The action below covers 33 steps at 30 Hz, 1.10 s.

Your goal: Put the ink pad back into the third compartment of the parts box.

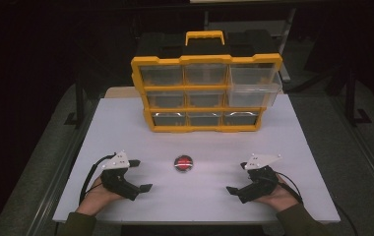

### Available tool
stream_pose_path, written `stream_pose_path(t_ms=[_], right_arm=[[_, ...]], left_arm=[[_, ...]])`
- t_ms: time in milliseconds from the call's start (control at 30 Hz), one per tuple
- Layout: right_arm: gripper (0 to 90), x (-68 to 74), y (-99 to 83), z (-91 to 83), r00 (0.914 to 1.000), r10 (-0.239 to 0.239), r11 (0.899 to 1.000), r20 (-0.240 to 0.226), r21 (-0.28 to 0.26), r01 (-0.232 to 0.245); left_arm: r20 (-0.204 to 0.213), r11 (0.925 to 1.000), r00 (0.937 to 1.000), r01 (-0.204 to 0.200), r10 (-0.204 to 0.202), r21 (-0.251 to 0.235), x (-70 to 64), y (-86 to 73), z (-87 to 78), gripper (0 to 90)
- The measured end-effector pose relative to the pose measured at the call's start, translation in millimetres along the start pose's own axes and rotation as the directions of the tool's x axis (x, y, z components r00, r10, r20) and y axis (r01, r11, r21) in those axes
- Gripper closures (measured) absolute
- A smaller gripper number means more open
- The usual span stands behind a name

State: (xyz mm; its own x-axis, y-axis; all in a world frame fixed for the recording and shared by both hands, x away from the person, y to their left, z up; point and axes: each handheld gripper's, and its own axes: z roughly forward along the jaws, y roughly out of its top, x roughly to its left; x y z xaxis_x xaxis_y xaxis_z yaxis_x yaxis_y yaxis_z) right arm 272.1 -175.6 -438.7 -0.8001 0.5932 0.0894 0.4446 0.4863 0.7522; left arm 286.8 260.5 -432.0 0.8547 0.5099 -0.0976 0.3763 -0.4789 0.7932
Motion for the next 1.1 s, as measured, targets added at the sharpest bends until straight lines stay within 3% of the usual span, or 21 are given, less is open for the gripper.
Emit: stream_pose_path(t_ms=[900, 1100], right_arm=[[2.6, -3.8, 11.0, 0.9, 0.9998, 0.007, 1.0, -0.017, -0.017, -0.007], [2.6, -4.9, 16.0, 2.5, 0.9996, 0.006, 1.0, -0.026, -0.017, -0.007]], left_arm=[[0.015, 0.9999, 0.9999, -0.006, 0.006, 0.014, -0.2, 0.2, 2.7, 0.0], [0.04, 0.9999, 0.9992, -0.004, 0.004, 0.011, -1.0, 0.2, 4.2, 0.0]])
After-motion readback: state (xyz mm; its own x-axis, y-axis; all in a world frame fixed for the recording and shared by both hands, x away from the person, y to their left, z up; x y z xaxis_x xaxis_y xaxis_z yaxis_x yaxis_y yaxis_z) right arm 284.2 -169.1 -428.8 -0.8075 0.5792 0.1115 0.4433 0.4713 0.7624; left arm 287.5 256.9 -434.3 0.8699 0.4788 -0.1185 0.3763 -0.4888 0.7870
